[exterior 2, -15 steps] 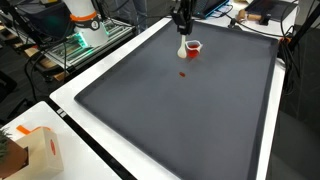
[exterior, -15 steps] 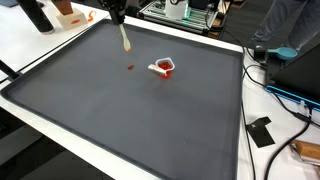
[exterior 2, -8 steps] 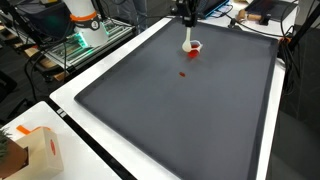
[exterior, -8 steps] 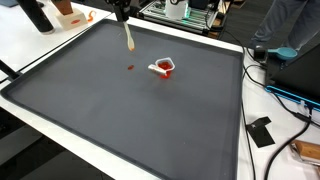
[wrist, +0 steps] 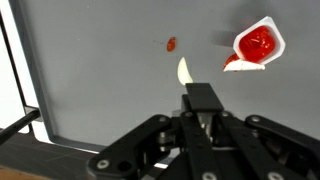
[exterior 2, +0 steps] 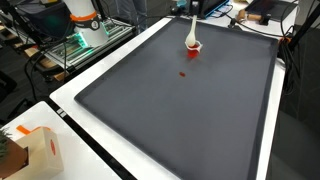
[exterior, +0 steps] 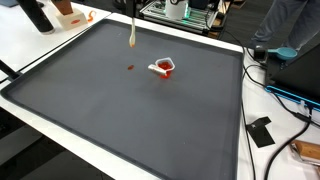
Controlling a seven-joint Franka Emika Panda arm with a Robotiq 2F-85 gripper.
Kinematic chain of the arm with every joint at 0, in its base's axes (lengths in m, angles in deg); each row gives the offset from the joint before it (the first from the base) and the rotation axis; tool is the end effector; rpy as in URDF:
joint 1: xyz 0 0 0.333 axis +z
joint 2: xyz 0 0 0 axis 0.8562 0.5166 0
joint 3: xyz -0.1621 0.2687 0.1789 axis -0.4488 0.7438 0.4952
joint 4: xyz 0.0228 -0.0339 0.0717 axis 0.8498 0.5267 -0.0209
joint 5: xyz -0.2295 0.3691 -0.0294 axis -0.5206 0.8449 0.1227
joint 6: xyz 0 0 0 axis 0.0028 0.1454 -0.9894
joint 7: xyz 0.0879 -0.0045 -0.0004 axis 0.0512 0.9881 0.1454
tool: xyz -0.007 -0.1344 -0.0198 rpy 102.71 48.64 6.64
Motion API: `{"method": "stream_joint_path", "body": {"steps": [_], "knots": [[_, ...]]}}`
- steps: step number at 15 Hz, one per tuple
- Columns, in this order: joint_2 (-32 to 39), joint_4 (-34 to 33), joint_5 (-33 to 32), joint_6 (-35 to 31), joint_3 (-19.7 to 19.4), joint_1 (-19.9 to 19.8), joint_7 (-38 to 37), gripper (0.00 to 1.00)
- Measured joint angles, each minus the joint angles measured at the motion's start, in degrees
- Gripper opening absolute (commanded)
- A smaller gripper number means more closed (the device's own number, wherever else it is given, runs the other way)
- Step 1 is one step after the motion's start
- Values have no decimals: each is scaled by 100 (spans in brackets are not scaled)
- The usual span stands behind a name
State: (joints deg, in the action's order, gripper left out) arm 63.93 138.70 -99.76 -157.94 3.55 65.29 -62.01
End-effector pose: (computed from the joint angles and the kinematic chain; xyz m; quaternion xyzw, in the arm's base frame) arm 0.6075 0.1036 0.4208 0.9915 0.0565 0.0573 0.1021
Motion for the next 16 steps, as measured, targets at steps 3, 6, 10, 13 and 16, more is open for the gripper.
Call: {"method": "stream_joint_path", "body": {"steps": [3, 6, 10, 13, 16], "knots": [[88, -78, -782, 375, 111, 193, -637, 3], [226, -150, -1495, 719, 191, 382, -1171, 3], [504, -275, -2378, 1131, 256, 641, -1955, 3], [754, -378, -2872, 1339, 285, 817, -2434, 3], [993, -434, -3212, 1362, 296, 936, -2860, 3]]}}
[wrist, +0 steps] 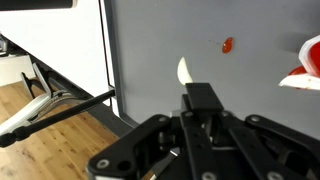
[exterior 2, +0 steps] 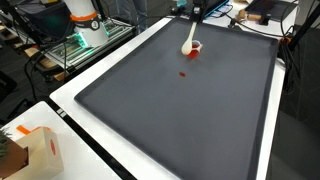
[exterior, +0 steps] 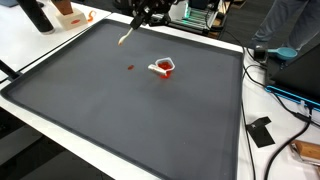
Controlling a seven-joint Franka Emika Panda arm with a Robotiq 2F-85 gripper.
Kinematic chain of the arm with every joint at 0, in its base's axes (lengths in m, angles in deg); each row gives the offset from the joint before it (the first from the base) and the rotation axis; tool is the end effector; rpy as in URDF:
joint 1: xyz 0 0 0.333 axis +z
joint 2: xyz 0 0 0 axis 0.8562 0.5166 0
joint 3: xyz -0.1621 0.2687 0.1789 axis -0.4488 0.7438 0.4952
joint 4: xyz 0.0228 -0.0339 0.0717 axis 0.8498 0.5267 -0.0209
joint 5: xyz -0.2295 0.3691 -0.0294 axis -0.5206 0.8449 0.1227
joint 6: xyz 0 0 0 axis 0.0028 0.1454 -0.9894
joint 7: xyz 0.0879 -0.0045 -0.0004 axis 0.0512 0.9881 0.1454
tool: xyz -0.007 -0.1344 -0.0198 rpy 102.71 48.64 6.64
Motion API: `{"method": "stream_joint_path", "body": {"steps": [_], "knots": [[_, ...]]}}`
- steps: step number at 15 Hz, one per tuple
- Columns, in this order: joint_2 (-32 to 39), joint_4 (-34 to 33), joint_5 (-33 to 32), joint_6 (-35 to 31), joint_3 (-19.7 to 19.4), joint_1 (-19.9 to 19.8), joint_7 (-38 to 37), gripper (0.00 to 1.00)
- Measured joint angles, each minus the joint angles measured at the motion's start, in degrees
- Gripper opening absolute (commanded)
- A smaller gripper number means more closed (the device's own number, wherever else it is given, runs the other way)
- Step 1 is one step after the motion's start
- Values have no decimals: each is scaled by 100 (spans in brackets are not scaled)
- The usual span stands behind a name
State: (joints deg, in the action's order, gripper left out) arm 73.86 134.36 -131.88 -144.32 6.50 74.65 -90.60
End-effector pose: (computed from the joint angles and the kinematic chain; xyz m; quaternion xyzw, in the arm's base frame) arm 0.6063 0.1832 0.3559 0.9310 0.0427 0.0851 0.3524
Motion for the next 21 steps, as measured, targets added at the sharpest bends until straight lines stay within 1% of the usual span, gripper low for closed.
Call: {"method": "stream_joint_path", "body": {"steps": [6, 10, 15, 21], "knots": [[394, -79, -607, 20, 2, 156, -903, 3], [608, -144, -775, 125, 3, 257, -1351, 3], [923, -280, -882, 220, 4, 343, -1673, 3], [1202, -424, -894, 228, 3, 352, -1769, 3]]}}
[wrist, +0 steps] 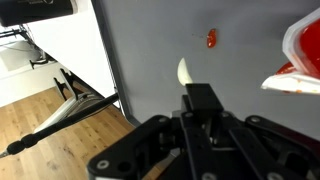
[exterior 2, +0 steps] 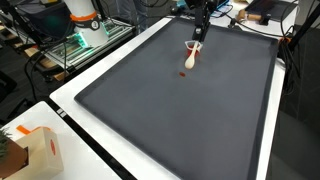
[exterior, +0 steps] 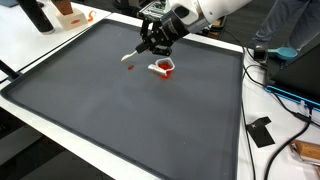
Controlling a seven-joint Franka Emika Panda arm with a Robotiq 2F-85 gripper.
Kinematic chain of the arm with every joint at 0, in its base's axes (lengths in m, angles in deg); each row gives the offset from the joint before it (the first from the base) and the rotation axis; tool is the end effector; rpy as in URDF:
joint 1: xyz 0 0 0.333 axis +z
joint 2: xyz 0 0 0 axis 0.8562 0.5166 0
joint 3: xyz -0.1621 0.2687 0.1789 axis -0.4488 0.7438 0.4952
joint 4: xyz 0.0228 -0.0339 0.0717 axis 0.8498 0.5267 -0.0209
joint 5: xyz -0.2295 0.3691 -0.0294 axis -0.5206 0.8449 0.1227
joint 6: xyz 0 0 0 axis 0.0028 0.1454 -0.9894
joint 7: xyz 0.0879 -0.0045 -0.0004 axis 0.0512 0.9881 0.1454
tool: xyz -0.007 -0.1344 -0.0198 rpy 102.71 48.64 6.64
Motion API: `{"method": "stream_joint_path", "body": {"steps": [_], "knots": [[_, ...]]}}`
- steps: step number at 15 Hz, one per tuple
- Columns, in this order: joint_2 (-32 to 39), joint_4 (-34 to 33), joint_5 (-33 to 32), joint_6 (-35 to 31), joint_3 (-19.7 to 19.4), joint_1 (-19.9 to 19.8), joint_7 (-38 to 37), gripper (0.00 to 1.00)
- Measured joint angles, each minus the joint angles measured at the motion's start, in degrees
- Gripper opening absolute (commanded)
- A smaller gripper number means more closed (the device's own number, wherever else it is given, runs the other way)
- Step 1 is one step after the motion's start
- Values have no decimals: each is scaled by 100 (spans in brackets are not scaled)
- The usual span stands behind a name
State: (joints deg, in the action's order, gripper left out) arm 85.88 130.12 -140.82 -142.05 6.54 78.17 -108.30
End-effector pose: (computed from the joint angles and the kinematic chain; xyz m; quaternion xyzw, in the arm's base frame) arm 0.6206 0.2173 0.2622 0.9051 -0.0116 0.1255 0.4062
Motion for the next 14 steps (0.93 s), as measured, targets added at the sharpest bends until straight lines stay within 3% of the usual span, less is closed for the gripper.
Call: {"method": "stream_joint_path", "body": {"steps": [8, 14], "knots": [[65, -148, 150, -3, 3, -47, 156, 3], [-24, -254, 840, -5, 4, -173, 826, 3]]}}
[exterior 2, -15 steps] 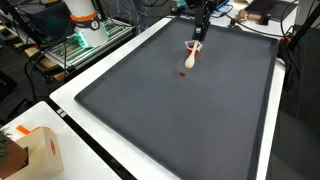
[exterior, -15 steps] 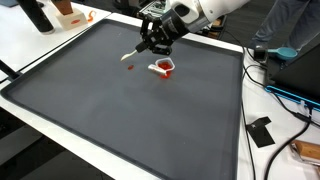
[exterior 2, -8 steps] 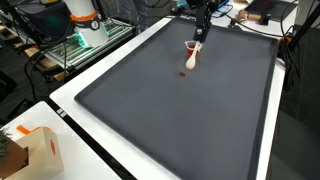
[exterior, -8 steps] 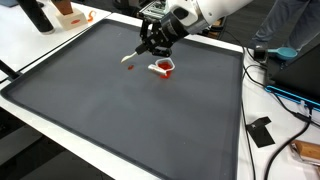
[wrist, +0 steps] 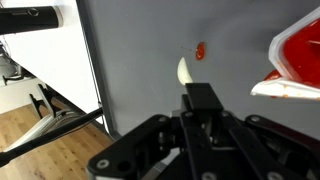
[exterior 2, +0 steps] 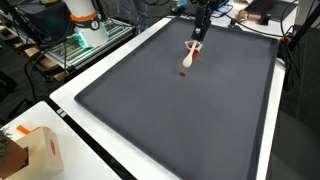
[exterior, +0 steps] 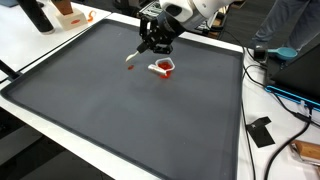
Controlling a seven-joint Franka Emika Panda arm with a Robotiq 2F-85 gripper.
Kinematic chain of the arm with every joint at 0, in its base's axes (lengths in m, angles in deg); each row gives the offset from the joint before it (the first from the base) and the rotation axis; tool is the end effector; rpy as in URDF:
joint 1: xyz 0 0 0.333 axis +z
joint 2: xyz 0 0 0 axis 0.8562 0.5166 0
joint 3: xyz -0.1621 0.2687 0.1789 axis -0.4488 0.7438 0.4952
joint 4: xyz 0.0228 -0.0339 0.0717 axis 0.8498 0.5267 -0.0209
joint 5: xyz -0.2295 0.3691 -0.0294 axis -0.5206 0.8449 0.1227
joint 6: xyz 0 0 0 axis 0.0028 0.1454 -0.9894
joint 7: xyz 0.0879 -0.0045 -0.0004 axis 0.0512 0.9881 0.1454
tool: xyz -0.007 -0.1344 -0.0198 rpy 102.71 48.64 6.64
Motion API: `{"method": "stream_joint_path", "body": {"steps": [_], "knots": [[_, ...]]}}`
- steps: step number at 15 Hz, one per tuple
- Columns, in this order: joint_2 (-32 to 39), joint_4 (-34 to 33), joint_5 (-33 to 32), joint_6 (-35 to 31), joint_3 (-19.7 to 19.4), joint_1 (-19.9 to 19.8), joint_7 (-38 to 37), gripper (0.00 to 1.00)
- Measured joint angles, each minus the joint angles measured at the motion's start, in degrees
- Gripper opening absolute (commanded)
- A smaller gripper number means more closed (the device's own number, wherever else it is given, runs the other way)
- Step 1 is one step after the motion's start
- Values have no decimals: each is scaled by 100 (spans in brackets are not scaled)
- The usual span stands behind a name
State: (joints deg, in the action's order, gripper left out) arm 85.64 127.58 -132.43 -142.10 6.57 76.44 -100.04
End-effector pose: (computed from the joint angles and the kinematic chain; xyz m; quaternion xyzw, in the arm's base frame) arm 0.6305 0.2100 0.2755 0.9283 -0.0084 0.0682 0.3653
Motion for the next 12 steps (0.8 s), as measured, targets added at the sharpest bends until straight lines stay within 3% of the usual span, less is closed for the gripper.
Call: {"method": "stream_joint_path", "body": {"steps": [12], "knots": [[-769, 9, 1795, -327, -47, -450, 1646, 3]]}}
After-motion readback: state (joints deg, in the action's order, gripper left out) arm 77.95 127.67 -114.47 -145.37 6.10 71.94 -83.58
